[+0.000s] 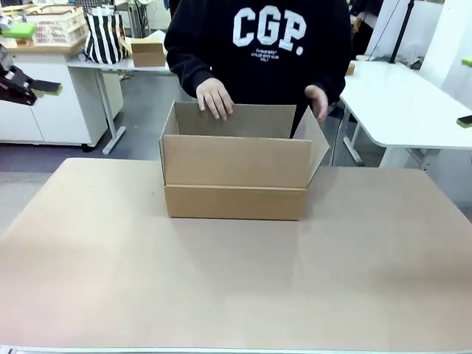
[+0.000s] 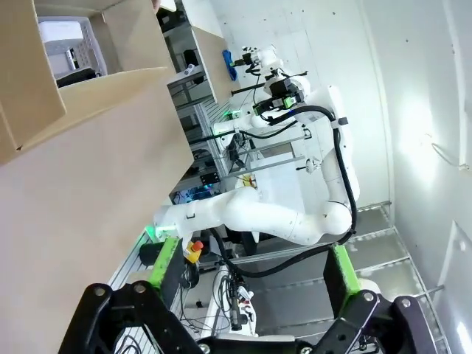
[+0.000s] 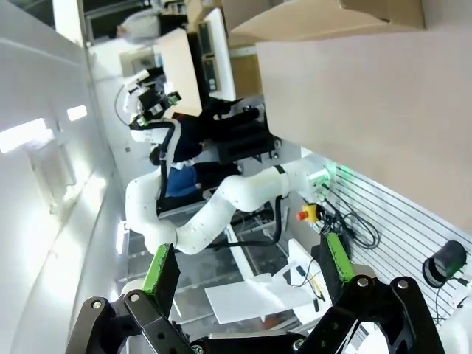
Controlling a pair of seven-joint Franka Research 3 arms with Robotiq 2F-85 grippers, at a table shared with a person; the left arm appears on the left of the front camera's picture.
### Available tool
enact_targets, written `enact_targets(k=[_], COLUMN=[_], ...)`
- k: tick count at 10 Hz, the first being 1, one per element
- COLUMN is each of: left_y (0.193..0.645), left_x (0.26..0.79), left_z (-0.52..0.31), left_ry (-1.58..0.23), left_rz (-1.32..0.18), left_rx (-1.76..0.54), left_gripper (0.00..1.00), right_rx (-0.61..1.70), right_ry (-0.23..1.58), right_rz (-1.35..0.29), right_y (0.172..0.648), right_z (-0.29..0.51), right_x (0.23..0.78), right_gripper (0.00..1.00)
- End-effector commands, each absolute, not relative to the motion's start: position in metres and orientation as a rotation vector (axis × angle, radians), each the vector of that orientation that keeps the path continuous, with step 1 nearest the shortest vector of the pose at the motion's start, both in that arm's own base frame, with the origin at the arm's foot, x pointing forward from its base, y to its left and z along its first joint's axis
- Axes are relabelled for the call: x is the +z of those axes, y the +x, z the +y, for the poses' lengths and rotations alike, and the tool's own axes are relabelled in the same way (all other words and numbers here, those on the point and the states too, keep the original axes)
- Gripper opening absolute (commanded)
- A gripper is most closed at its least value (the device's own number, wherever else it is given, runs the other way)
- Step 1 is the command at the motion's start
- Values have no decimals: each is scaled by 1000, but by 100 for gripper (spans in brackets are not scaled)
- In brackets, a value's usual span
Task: Pack the gift set into the box.
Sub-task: Lift both hands away from the flaps of the Package Box, then press and hold the closed box until the human finishes sealing it.
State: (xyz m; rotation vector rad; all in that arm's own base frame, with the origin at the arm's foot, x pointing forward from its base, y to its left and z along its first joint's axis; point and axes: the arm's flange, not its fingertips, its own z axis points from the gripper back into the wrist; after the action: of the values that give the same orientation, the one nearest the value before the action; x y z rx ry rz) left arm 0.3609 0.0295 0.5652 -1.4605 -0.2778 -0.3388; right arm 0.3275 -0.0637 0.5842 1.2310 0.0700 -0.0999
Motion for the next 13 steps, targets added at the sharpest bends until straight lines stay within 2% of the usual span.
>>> enact_targets(k=[1, 13], left_y=[357, 357], left_x=[569, 569], left_z=[37, 37], left_ry=[-1450, -1450], left_rz=[-266, -266], left_rx=[-324, -324], left_gripper=[100, 100], right_rx=[-86, -86], right_ry=[1253, 1253], right_rz=[41, 41], right_y=[327, 327], right_z=[-69, -69], right_x=[586, 586], right_gripper=[100, 100])
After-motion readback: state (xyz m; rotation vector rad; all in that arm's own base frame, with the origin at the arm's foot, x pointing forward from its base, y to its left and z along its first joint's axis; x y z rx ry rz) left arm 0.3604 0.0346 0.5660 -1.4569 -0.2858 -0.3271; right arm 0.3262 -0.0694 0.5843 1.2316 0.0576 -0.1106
